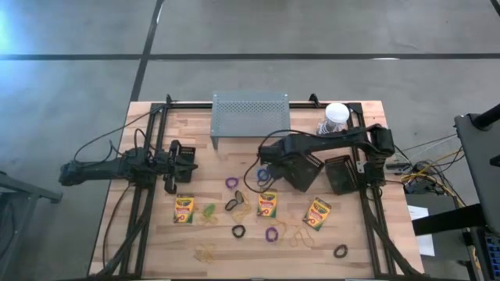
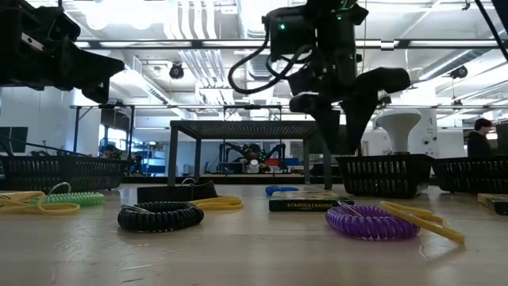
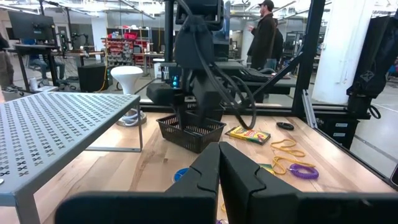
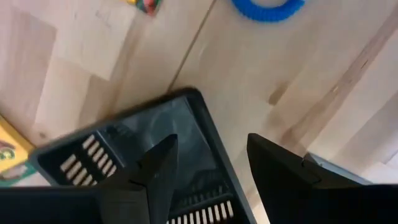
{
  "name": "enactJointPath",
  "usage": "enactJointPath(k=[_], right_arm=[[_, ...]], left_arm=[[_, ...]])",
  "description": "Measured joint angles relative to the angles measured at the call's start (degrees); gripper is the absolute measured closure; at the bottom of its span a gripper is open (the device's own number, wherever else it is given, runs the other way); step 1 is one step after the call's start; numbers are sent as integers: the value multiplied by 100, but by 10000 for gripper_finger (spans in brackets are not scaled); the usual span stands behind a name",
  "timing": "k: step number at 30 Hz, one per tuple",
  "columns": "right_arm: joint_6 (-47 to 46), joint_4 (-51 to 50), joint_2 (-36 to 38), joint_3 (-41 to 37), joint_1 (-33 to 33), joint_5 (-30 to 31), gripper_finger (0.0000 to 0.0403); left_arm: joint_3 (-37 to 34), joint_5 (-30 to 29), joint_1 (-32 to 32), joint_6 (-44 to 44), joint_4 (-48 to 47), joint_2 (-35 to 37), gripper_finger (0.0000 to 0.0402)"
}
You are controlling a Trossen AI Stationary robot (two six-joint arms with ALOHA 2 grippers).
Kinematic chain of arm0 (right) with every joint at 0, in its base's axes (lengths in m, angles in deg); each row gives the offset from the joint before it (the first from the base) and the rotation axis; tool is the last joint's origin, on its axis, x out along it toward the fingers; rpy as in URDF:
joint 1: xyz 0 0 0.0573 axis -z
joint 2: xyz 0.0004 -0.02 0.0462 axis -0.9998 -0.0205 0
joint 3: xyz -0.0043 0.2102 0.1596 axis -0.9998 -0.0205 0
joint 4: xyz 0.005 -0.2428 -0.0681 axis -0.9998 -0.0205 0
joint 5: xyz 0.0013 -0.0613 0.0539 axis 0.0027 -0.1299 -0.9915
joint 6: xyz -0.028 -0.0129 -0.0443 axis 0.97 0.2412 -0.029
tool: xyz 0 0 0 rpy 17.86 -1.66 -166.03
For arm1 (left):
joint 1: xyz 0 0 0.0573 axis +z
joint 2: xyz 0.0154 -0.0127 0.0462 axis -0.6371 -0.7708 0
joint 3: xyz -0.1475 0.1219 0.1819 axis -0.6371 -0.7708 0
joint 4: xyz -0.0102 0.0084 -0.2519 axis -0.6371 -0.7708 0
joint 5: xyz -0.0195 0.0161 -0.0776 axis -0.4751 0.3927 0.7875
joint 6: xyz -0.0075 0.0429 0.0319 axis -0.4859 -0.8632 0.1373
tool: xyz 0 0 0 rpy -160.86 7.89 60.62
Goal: Pick & Place Office Desk Supplies
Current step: Put the middle black bin on the shelf
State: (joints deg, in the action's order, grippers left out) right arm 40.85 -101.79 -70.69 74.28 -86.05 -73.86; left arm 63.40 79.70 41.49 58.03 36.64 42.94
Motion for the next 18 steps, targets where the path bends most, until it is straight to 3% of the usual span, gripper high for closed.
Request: enactJointPath(k=[18], right_arm=[[147,298,-22,-528,7,-2,282]], left_arm=[[0,0,7,-2,-2,0,386]])
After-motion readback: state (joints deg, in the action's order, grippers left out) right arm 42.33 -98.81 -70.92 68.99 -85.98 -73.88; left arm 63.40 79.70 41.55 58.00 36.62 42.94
